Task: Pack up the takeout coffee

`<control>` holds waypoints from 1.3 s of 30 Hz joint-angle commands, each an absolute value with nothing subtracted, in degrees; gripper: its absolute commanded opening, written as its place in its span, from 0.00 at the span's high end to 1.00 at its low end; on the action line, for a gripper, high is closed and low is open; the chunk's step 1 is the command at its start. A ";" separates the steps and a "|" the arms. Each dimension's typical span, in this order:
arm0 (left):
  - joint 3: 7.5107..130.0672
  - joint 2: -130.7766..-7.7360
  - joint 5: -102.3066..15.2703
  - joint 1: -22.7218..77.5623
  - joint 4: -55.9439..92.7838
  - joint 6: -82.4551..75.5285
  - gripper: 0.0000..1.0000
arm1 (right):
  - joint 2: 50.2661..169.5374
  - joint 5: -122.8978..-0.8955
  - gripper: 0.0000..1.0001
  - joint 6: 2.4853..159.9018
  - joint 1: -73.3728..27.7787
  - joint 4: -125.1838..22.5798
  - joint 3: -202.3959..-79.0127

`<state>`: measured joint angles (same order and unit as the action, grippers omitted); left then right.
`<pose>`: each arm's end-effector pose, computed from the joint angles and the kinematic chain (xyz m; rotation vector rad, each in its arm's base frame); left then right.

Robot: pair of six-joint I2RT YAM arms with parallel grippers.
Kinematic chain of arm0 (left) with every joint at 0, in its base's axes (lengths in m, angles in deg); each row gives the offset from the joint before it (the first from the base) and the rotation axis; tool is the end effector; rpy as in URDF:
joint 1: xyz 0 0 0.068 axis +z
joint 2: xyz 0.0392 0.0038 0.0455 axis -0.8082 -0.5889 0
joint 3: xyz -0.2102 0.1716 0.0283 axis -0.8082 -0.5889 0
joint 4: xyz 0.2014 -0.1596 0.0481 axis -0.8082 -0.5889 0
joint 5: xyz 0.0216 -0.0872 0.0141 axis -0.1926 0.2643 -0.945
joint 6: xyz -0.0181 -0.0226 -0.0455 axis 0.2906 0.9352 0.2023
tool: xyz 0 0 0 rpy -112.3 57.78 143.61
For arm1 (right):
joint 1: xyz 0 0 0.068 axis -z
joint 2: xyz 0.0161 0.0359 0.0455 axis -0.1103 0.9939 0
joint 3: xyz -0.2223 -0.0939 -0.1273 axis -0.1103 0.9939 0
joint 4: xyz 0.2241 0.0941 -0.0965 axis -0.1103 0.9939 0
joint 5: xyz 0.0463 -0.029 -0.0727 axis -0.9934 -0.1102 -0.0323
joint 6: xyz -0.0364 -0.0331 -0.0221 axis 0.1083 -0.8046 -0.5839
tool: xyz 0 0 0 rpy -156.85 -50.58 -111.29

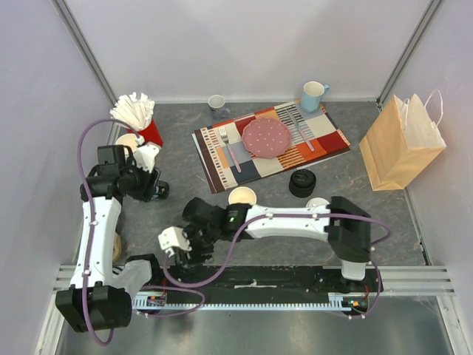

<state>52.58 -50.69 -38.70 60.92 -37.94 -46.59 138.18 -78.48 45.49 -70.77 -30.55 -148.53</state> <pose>0.1833 0.0144 0.3016 0.6182 2.4190 -0.0112 0.0809 0.4189 0.2313 -2.1097 1.3289 0.8840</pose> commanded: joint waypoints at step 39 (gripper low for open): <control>72.74 -51.95 28.47 54.62 -4.34 8.42 0.34 | 98.60 -67.35 0.37 72.36 -50.80 -78.79 -131.34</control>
<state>74.27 -52.13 26.04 55.02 -8.92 3.24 97.72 -65.30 71.05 -50.55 -76.15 -127.79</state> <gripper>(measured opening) 0.657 0.715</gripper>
